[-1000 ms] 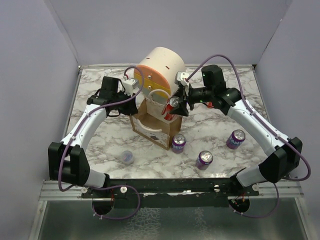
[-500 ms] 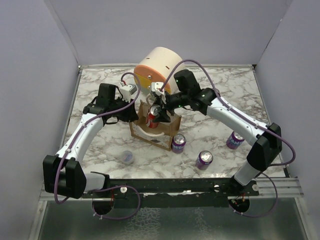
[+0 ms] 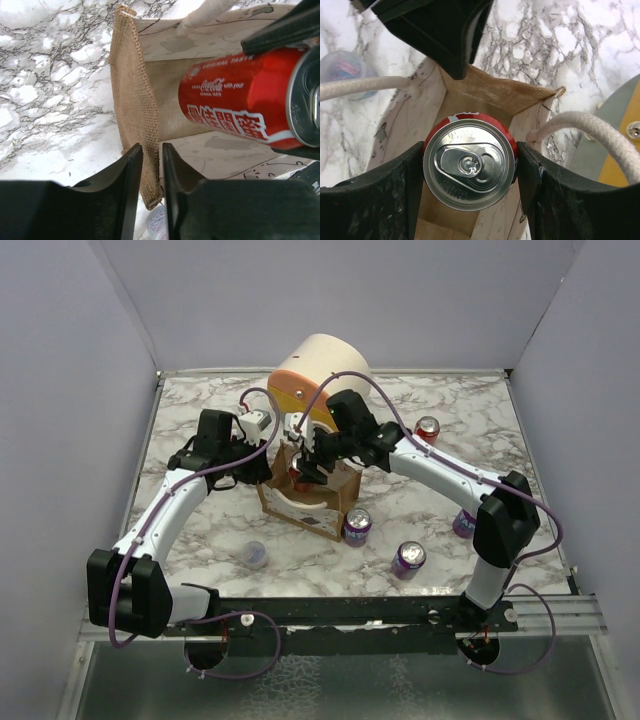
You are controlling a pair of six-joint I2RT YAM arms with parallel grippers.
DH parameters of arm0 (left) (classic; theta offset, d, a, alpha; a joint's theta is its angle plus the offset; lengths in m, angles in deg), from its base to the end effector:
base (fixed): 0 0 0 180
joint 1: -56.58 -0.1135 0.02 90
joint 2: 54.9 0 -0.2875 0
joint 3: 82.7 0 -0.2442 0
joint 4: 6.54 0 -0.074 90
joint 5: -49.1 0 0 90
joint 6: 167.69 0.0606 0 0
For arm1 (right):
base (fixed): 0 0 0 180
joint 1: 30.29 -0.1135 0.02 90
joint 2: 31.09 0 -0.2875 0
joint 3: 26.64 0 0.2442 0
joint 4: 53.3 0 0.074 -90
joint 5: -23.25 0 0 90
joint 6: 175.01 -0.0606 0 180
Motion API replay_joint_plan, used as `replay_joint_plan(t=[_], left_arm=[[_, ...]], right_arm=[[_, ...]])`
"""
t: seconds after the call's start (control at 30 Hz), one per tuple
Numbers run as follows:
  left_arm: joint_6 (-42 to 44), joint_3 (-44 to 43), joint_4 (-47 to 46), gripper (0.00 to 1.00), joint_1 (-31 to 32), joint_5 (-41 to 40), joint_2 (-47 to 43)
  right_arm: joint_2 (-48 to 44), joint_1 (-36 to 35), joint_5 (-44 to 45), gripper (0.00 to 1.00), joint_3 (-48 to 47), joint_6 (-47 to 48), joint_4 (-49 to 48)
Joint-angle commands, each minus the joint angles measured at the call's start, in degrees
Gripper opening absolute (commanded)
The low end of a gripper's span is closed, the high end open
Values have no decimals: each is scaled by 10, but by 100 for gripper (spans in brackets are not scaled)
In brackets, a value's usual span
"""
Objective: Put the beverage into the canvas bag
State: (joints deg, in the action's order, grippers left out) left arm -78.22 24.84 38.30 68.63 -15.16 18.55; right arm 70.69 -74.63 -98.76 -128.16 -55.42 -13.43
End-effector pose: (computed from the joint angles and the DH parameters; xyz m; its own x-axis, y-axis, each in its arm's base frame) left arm 0.2604 -0.0825 0.2926 -0.7059 0.1422 -0.6939 0.4775 0.8191 -0.3179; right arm 0.2770 0.3157 0.3130 0.0349 -0.5513 -0.8336 -0.9950 0.0586 -0.0805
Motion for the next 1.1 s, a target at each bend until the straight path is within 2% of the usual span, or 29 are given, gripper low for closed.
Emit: replay_joint_plan(t=[0.0,0.1,0.27,0.67,1.07], left_arm=[[-1,12,-19,20,-1,-16,3],[0,19,-24,15,-1,-8,2],[0,26,-32,0,-1,-4,0],[-10,33,-35,0,-2,-5,-2],[-8,38,-38,0,-1,10,-3]], right_arm=[[0,-10,46,1,-6,-17,-104],[0,-13,64,1,13,-36,-131],[2,-22,91,1,40,-57,-164],[17,-30,157,1,77,-82,-224],[56,-30,168,1,63,-102,-242]])
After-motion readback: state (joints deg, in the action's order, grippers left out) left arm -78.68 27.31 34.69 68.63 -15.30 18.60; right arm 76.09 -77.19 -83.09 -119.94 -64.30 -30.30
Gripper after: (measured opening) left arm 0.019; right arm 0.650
